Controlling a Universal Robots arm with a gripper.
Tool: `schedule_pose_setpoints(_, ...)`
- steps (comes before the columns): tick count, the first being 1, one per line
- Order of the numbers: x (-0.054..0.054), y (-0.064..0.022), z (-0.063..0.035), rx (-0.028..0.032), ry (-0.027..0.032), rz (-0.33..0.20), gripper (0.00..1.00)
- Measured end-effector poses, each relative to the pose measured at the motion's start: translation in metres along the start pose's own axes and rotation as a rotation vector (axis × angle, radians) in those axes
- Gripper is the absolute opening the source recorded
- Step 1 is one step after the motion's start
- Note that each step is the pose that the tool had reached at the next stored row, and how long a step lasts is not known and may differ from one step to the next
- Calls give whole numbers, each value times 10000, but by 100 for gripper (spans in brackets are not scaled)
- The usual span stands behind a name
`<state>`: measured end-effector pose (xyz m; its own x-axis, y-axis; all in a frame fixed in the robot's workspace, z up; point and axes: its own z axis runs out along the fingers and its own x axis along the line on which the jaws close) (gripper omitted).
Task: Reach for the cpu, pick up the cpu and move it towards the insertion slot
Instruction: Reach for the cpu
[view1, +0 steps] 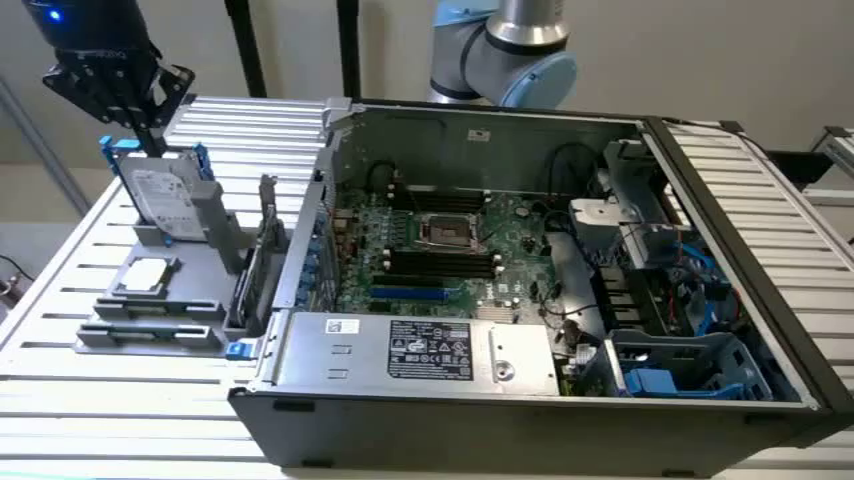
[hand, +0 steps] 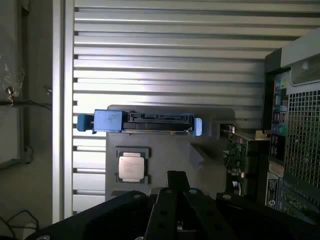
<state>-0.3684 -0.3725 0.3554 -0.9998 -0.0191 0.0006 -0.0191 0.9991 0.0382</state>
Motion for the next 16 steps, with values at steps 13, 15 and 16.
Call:
schedule_pose_setpoints(13,42,0,5,0,-4,0,11)
schedule_pose_setpoints(15,98,-11,16,1,-7,0,11)
schedule_pose_setpoints(16,122,-23,21,1,-7,0,11)
